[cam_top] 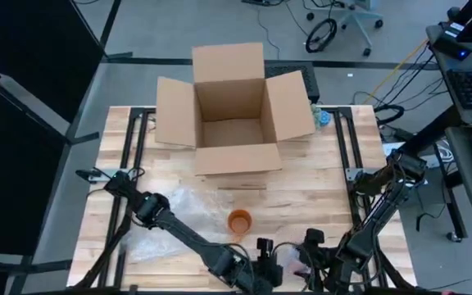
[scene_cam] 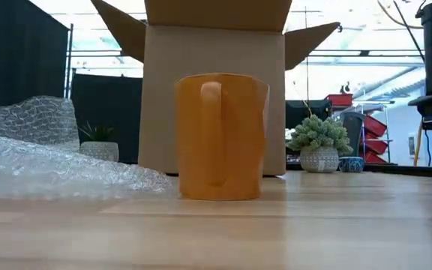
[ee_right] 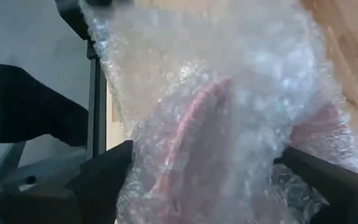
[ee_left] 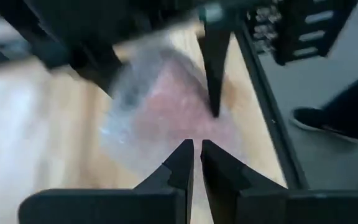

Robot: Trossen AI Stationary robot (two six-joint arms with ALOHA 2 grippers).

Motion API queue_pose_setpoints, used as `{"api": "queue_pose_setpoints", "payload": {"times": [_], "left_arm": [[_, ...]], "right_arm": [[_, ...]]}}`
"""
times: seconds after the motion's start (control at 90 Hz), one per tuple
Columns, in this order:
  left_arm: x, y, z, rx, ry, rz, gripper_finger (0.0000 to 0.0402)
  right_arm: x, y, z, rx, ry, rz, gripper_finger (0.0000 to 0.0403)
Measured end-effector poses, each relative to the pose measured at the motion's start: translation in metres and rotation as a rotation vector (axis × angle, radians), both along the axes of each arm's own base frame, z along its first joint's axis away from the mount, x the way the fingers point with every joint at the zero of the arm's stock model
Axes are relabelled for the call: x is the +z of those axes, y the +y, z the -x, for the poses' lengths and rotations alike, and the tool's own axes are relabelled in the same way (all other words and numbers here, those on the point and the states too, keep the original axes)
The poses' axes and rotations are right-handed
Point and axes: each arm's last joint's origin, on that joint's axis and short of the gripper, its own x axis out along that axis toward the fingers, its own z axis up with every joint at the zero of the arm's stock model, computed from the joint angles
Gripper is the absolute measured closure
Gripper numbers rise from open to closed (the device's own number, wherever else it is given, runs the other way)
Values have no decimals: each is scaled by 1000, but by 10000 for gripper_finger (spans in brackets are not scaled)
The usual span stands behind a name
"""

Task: Wrap mug
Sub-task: Wrap the pink mug with the transparent bubble wrap

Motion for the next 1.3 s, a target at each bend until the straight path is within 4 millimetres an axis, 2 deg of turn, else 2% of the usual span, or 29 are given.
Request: {"api": "queue_pose_setpoints", "payload": {"times": [0.122, 0.322, 0.433, 0.567, 0.644, 0.778, 1.0, 1.3], "left_arm": [[7, 9, -9, 52, -90, -66, 382], [-3, 42, -33, 65, -48, 36, 382], [-1, 49, -39, 40, -62, 79, 382], [1, 46, -39, -51, -48, 118, 382], [-8, 44, -41, -84, -25, 136, 382], [-18, 40, -42, -98, -6, 135, 382], [-22, 28, -35, -123, 12, 128, 382], [-23, 11, -26, -153, 19, 110, 382]], "right_arm": [[0, -1, -1, -2, 0, 1, 62], [0, -1, -1, -2, -3, 3, 62], [0, -1, -1, 0, -3, 5, 62], [0, -1, -1, 4, -4, 9, 62], [0, -1, -1, 5, -4, 12, 62], [0, -1, -1, 16, -6, 26, 62], [0, -1, -2, 70, -16, 68, 62], [2, 0, -5, 282, -65, 225, 62]]}}
